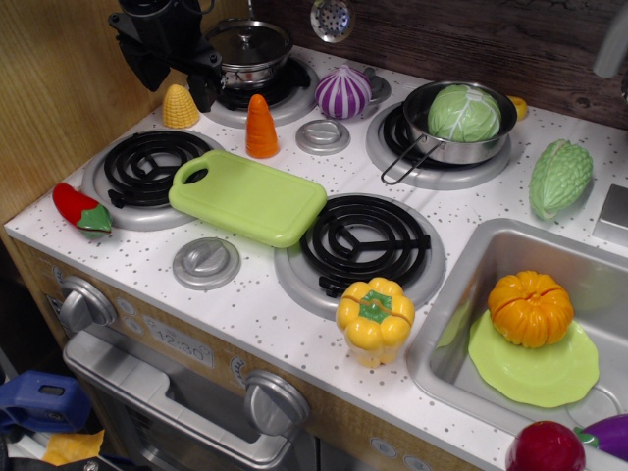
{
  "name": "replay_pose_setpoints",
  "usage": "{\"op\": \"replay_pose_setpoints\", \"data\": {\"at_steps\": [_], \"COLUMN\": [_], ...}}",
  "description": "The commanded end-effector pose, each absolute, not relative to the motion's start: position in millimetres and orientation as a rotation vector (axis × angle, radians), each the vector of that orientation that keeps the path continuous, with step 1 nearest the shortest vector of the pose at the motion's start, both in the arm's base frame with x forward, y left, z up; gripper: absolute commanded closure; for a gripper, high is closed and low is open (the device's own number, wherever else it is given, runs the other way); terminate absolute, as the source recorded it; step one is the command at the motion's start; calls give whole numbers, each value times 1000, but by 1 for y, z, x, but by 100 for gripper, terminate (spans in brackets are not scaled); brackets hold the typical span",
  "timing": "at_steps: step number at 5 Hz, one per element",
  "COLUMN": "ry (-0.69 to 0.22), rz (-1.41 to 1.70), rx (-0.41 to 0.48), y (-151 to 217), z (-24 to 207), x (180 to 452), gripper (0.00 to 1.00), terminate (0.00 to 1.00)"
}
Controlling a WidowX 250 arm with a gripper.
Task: Put carrot on cutting board
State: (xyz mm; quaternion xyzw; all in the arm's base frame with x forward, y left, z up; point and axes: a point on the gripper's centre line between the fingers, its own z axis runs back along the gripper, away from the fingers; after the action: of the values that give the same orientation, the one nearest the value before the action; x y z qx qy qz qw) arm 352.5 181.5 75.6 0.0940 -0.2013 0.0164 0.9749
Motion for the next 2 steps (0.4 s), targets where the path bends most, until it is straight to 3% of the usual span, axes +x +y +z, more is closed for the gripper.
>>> {"op": "replay_pose_setpoints", "data": {"at_steps": [1, 2], "ry": [-406, -426], "rz": [33, 22], "rx": [190, 210], "y": [182, 167], "z": [76, 79], "x": [352, 357], "gripper": [0, 0], "terminate": [0, 0]}}
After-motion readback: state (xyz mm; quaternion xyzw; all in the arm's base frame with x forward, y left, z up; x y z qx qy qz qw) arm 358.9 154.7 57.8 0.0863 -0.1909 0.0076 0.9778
